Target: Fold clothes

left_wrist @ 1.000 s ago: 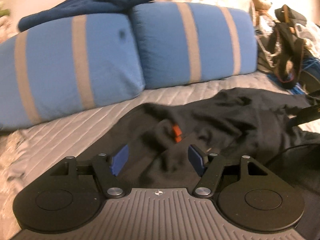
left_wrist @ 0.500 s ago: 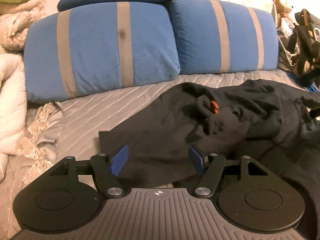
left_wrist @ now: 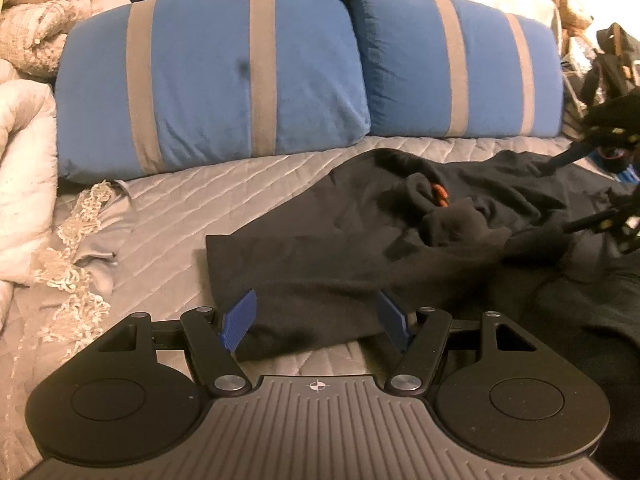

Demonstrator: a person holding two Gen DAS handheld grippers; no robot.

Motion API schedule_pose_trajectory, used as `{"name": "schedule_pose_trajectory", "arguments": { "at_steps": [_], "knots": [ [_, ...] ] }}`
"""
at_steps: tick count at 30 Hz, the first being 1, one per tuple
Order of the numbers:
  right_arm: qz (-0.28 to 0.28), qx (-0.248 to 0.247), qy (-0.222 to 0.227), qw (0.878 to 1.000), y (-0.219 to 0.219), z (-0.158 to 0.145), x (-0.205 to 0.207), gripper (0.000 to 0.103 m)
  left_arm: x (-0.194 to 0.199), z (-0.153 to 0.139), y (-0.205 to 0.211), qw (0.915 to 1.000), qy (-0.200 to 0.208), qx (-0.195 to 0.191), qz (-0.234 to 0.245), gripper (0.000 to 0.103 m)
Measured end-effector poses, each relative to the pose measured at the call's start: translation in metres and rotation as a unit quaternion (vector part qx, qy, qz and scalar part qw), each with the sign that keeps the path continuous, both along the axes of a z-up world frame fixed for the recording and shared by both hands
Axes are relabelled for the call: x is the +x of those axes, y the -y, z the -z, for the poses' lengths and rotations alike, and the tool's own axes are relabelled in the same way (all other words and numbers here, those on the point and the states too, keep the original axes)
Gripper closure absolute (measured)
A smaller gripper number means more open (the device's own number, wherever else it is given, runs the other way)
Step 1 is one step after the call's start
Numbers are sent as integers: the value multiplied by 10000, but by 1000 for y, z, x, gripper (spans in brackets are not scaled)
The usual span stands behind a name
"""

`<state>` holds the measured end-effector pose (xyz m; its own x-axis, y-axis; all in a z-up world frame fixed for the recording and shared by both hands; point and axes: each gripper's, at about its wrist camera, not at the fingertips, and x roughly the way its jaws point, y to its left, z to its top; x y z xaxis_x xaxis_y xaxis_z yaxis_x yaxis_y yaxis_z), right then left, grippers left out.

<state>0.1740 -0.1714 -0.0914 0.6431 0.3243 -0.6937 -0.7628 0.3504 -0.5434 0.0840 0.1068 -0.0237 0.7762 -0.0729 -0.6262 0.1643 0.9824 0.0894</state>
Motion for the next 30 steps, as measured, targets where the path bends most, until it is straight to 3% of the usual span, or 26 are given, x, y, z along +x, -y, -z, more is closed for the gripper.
{"name": "schedule_pose_trajectory", "arguments": {
  "at_steps": [14, 17, 19, 24, 30],
  "knots": [
    [-825, -721, 175, 9938, -48, 61, 20, 55, -4, 6, -14, 9998, 148, -88, -129, 37],
    [-931, -821, 182, 9921, -54, 69, 22, 66, -5, 6, -18, 9996, 183, -131, -168, 37],
    [-998, -850, 177, 9912, -56, 70, 22, 90, -6, 6, -21, 9994, 205, -170, -223, 37],
    [-957, -571, 355, 9931, -54, 43, 26, 93, -6, 8, -25, 9991, 217, -210, -286, 37],
    [-322, -232, 916, 9950, -55, -11, 52, 93, -4, 11, -19, 9992, 250, -13, -301, 37]
  ]
}}
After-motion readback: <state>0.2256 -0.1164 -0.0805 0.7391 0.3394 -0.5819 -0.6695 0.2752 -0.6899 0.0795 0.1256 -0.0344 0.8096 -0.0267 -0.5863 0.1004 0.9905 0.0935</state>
